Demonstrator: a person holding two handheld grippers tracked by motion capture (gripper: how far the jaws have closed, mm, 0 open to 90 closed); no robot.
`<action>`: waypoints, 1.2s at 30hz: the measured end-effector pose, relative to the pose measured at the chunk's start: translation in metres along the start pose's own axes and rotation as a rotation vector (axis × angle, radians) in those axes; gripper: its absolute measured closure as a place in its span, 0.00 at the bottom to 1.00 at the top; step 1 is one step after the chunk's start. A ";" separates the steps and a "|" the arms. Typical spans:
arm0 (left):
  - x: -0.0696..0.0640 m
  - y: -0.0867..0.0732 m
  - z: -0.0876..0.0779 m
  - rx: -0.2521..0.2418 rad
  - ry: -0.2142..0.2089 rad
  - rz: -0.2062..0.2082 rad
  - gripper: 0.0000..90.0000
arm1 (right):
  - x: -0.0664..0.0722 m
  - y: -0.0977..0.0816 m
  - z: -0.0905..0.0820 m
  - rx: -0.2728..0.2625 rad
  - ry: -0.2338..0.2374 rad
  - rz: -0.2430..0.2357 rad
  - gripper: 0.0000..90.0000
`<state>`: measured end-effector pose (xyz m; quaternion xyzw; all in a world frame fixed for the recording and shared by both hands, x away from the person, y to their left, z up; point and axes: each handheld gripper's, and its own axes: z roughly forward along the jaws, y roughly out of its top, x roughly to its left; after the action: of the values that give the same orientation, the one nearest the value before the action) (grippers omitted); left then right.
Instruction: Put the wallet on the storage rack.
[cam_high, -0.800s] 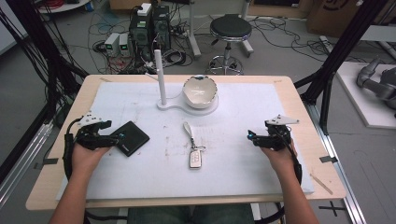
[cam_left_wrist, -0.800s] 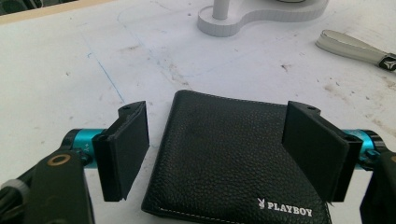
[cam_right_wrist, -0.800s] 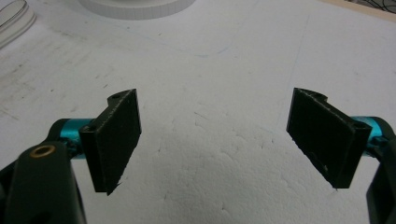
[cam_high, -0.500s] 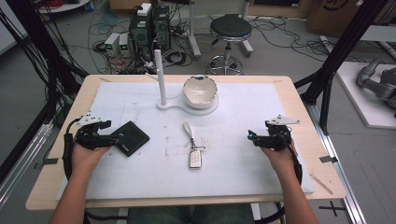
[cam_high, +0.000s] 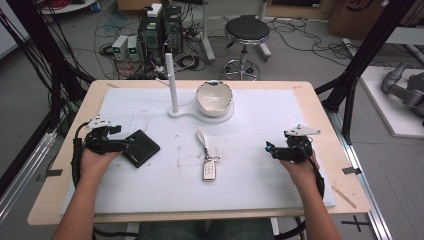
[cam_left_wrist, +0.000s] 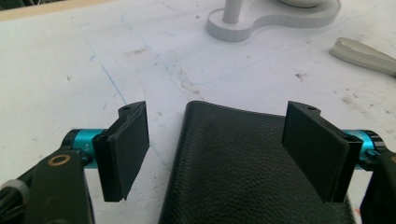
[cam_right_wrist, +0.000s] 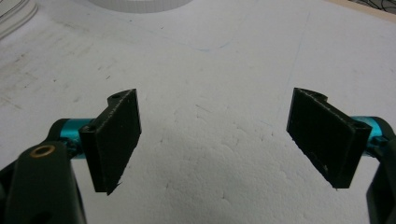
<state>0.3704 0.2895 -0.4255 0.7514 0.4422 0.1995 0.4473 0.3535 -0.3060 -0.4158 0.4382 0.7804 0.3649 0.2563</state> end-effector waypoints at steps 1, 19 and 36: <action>0.002 -0.001 0.001 0.005 0.001 -0.005 0.26 | 0.000 0.000 0.000 0.000 -0.004 -0.001 0.20; 0.018 -0.013 0.021 0.120 -0.075 -0.080 0.51 | -0.001 -0.004 -0.003 0.011 -0.011 0.003 0.20; 0.021 -0.016 0.021 0.112 -0.130 -0.121 0.62 | 0.002 -0.002 -0.003 0.011 -0.014 0.009 0.20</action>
<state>0.3886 0.3003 -0.4525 0.7584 0.4673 0.0976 0.4437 0.3491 -0.3064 -0.4160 0.4459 0.7785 0.3587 0.2577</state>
